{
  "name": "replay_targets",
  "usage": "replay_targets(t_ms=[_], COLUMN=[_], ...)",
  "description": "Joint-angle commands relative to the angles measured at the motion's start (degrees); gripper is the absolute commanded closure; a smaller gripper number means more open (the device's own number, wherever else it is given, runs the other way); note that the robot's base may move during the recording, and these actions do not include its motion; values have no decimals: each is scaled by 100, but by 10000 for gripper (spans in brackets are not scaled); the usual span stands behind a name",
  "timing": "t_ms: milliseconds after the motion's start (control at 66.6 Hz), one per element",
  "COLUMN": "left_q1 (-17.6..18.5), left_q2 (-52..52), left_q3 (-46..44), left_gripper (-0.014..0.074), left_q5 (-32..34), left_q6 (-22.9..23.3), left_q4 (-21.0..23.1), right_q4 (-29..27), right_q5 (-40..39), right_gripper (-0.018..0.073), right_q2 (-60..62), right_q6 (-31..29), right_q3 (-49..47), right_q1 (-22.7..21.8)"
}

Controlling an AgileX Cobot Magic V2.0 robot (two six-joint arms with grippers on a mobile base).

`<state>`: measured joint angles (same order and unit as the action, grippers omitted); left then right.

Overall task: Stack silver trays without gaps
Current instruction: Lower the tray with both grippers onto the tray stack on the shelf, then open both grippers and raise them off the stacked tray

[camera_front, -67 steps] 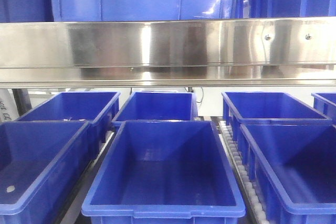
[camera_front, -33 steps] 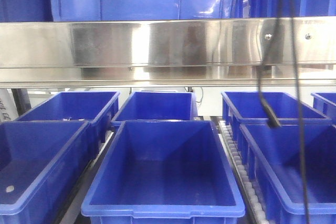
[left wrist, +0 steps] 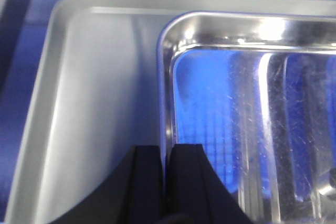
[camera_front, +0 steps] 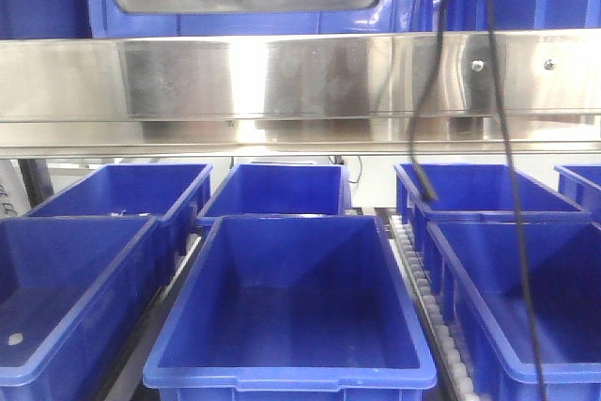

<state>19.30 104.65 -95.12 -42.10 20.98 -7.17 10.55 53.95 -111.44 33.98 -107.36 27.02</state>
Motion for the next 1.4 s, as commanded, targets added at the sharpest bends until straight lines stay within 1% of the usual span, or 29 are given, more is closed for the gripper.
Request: replay_targets(t_ms=[0, 150, 315, 526, 616, 646, 706, 796, 871, 916, 961, 991, 1081, 1216, 1382], left_q1=[101, 40, 39, 39, 39, 39, 32, 32, 32, 27, 16, -8, -60, -193, -228], left_q2=[14, 66, 106, 233, 232, 232, 222, 222, 222, 222, 211, 197, 186, 150, 150], left_q3=[-96, -96, -96, -96, -96, -96, -119, -119, -119, -119, -119, -119, -119, -119, -119], left_gripper=[612, 612, 612, 612, 608, 595, 540, 428, 334, 293, 268, 265, 267, 267, 267], left_q5=[441, 413, 542, 450, 433, 433, 403, 406, 406, 406, 406, 406, 406, 397, 372], left_q6=[-42, -42, -42, -42, -42, -42, -42, 32, 32, 62, 223, 368, 538, 538, 538], left_q4=[649, 649, 638, 638, 494, 393, 277, 139, 130, 63, -82, -189, -445, -456, -456], right_q4=[-578, -592, -592, -592, -592, -592, -592, -592, -592, -592, -592, -592, -572, -560, -560], right_q5=[-1769, -1797, -1805, -1699, -1538, -1498, -1475, -1475, -1448, -1408, -1369, -1355, -1333, -1333, -1333], right_gripper=[574, 574, 574, 574, 573, 570, 540, 426, 338, 293, 265, 257, 260, 262, 262], right_q2=[-71, -191, -229, -227, -227, -227, -227, -227, -227, -227, -227, -227, -227, -227, -227], right_q6=[-79, -79, -79, -79, -79, -79, -79, -79, -79, -79, -79, -79, -79, -79, -79], right_q3=[-121, -121, -121, -121, -121, -121, -121, -121, -121, -121, -121, -121, -121, -121, -121], right_q1=[117, 78, 78, 33, 33, 8, -2, -70, -124, -137, -178, -191, -231, -290, -302])
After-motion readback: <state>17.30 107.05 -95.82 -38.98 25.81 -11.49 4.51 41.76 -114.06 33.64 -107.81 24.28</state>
